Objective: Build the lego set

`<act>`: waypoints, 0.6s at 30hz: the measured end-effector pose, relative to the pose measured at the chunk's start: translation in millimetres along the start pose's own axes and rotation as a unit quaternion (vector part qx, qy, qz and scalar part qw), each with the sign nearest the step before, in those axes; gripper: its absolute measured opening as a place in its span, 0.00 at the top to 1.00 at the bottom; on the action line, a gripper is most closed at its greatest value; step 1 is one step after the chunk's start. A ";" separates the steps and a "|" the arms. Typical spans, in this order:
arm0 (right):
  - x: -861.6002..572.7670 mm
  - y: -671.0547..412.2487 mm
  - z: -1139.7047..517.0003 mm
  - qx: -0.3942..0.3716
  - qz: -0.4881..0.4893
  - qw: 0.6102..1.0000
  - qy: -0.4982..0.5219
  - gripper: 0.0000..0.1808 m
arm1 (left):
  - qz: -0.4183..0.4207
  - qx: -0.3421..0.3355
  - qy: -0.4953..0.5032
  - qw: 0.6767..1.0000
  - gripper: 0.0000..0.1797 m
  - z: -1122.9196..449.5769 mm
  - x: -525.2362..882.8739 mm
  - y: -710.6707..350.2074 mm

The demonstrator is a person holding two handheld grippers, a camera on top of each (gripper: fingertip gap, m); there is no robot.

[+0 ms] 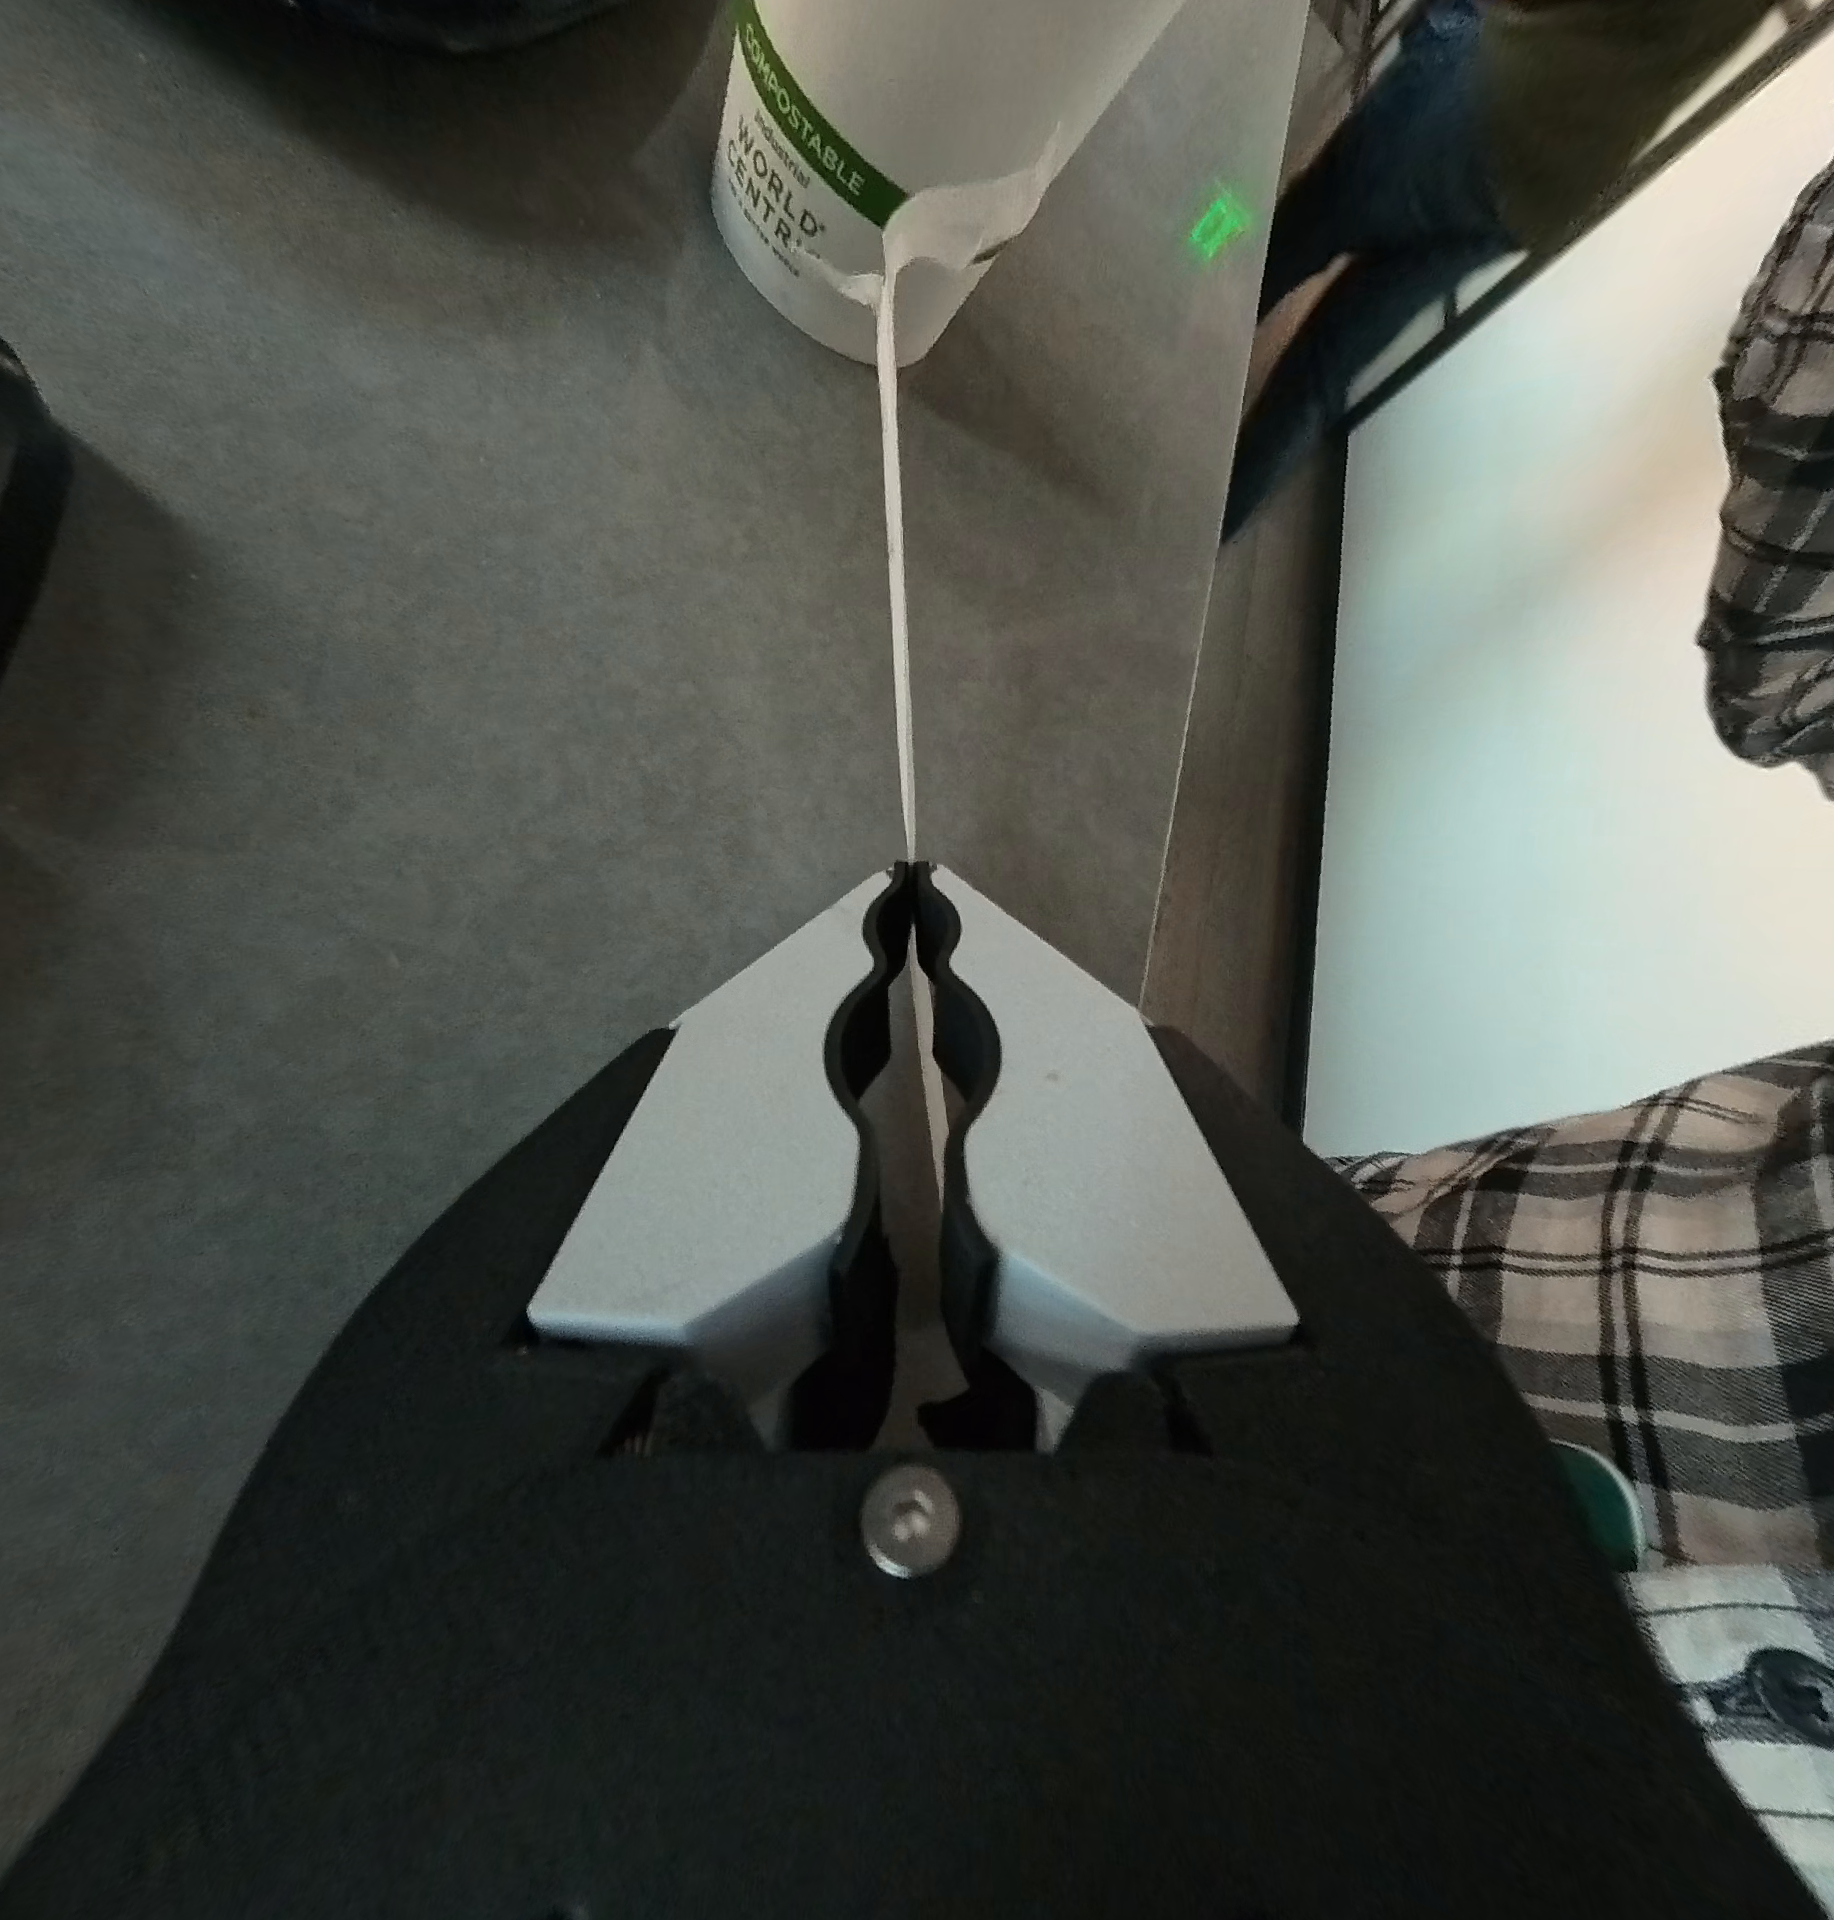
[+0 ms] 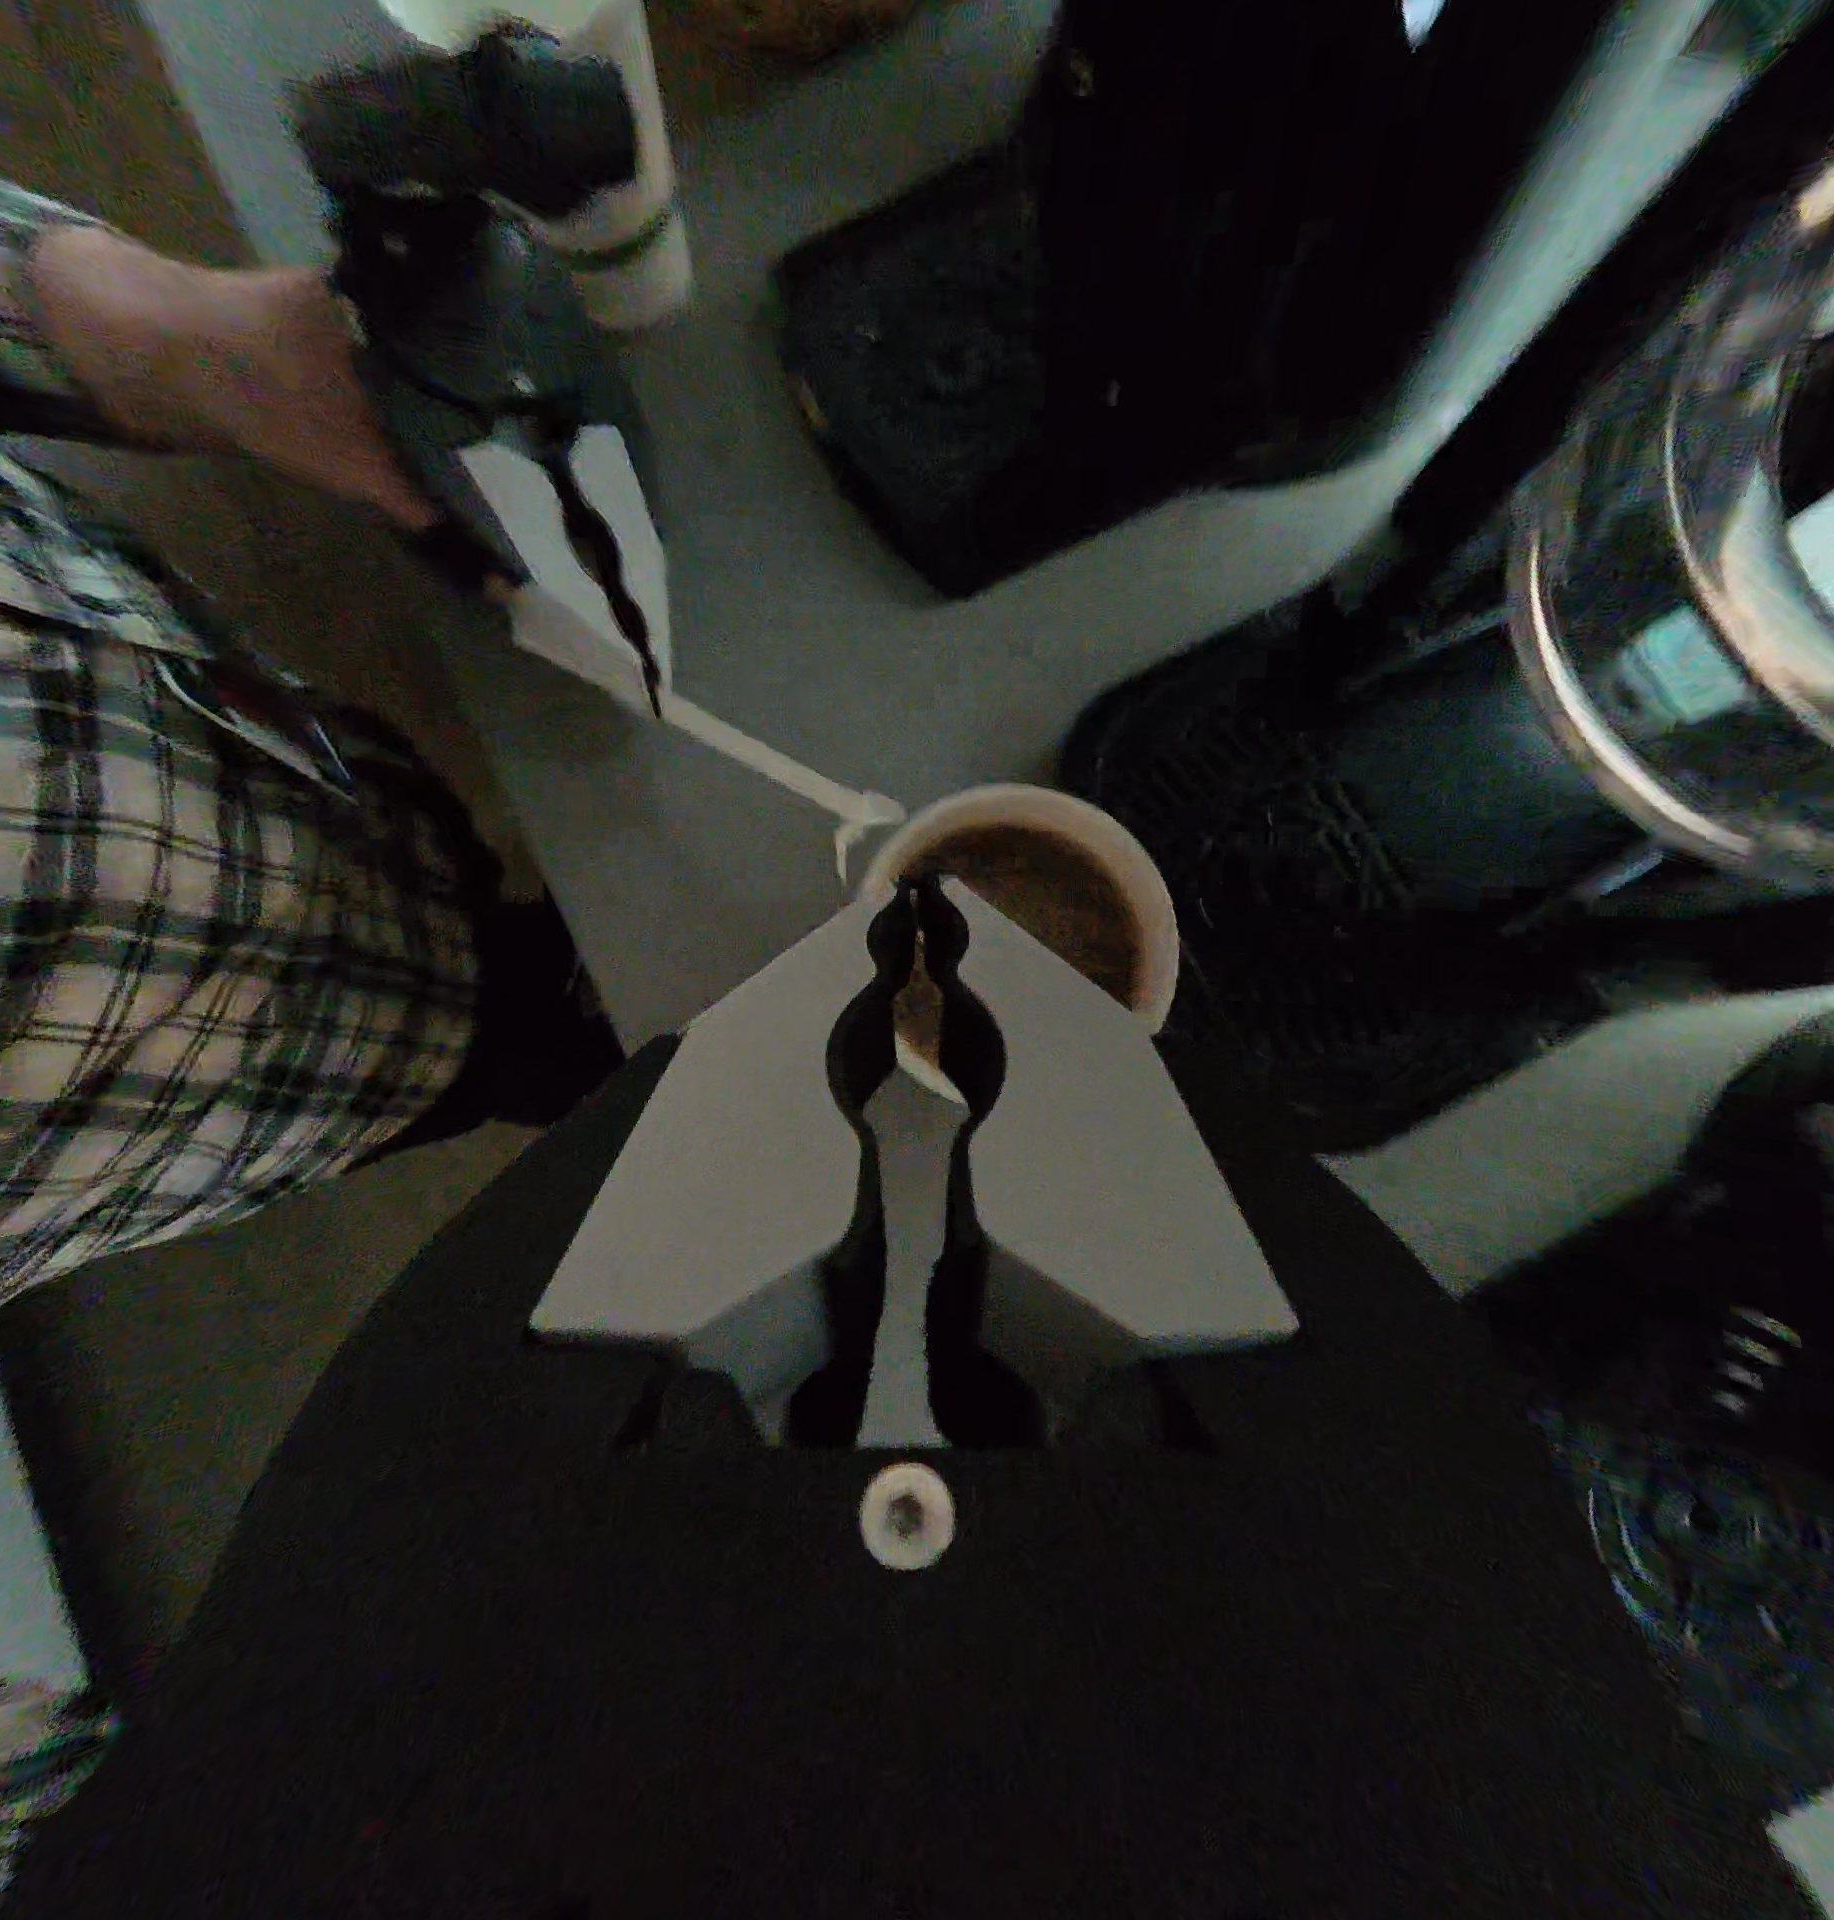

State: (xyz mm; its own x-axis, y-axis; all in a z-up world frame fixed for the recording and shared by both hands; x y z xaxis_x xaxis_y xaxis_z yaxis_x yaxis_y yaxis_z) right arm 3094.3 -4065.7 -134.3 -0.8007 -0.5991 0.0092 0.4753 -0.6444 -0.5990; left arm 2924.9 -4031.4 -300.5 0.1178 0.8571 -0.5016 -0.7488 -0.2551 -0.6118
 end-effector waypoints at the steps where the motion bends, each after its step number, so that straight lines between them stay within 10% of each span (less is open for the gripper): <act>1: -0.7 -7.6 -0.5 -0.018 0.004 1.000 0.006 1.00 | 0.000 0.003 0.001 1.000 1.00 -0.6 -0.1 0.5; 18: -27.4 -4.9 -1.1 0.005 -0.025 0.997 0.073 1.00 | -0.003 -0.001 -0.002 1.000 1.00 0.1 0.0 0.2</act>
State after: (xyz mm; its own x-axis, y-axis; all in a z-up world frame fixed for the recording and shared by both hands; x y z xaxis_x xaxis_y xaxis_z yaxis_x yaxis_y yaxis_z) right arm 3113.5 -4045.6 -132.6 -0.8678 -0.4907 -0.0777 0.4360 -0.6772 -0.5927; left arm 2924.7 -4031.4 -300.7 0.1184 0.8606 -0.4953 -0.7472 -0.2513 -0.6153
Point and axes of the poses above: each gripper's, where its closed fingertips meet, z back along the fingers, y out of its underside, x = y × z across the jaws, the point moved 2 cm from there along z, back along the fingers, and after that the axes turned 5 degrees about x, right-handed, at the moved point
